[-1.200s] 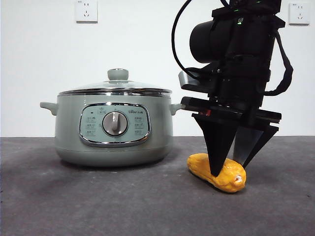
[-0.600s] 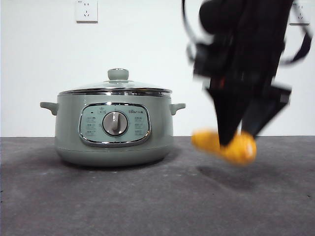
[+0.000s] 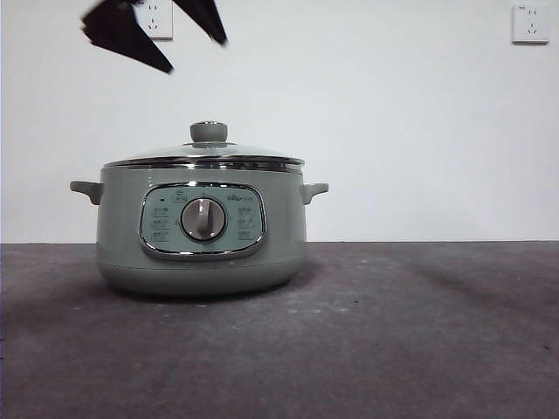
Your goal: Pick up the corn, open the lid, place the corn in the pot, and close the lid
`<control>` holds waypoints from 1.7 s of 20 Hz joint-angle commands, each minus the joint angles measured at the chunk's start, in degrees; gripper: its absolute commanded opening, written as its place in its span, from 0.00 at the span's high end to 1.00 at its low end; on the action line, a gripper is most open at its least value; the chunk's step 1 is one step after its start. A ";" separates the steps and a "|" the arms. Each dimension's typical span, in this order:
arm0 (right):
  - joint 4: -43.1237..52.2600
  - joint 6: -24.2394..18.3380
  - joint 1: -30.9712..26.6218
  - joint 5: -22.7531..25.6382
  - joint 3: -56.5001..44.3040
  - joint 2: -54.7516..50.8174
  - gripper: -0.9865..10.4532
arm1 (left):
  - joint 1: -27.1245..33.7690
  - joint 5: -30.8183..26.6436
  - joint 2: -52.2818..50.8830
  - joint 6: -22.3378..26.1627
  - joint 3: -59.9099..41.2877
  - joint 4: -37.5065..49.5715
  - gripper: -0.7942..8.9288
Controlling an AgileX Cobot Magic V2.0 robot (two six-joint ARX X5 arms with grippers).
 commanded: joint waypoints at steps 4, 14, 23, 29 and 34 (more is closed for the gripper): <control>-4.90 1.14 0.13 0.11 4.11 -1.90 0.92 | -0.72 -4.44 8.22 2.56 3.67 2.60 0.28; -6.25 3.08 0.13 0.13 4.20 -2.25 0.92 | -0.72 -4.17 12.63 2.12 3.67 4.07 0.54; -6.21 3.45 0.13 0.13 4.20 -2.25 0.92 | -0.72 -3.76 12.63 1.90 3.67 1.84 0.91; -5.90 3.17 0.13 0.13 4.20 -2.12 0.92 | -0.72 -3.80 12.26 1.09 3.72 2.69 0.93; -4.33 2.40 0.13 0.11 4.20 -1.73 0.92 | -0.33 -3.76 8.72 -1.01 4.46 3.23 0.93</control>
